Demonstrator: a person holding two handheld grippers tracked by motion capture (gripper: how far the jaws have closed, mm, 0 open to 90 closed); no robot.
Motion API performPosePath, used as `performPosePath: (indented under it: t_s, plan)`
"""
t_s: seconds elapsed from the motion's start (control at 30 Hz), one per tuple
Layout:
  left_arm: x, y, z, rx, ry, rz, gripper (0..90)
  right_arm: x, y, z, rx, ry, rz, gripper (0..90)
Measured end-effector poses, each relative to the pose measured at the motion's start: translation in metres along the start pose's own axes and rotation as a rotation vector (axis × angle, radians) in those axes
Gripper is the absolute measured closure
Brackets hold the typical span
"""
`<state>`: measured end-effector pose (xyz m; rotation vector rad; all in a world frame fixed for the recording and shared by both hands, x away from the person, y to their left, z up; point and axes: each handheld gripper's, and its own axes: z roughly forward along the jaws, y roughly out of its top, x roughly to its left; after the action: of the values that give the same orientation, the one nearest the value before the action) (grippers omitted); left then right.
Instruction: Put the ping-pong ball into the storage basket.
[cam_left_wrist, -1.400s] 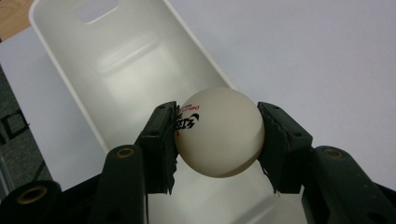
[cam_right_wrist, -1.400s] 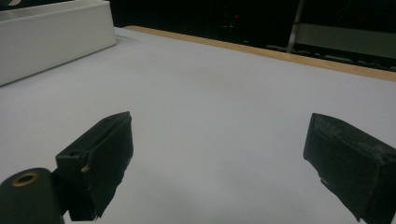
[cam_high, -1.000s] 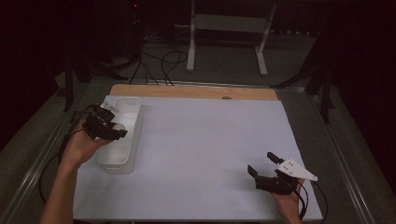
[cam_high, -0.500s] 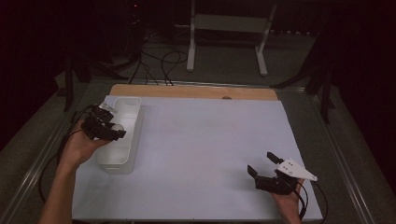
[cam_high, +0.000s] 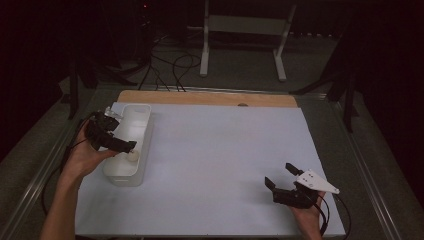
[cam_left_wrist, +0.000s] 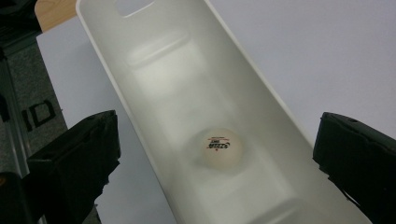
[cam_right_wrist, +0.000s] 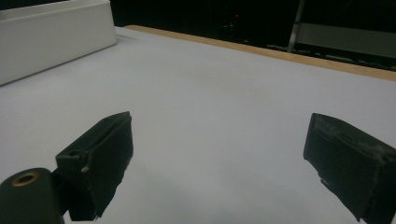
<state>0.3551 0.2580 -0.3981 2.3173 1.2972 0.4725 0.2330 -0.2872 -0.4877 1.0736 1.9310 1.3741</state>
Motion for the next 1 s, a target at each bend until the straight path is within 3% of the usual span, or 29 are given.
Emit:
performPosePath:
  t_s: [1.0]
  plan:
    - [-0.0075, 0.0013, -0.0007, -0.025, -0.004, 0.019, 1.2, -0.0005, 0.0001, -0.0009, 0.001, -0.004, 0.003, 7.9]
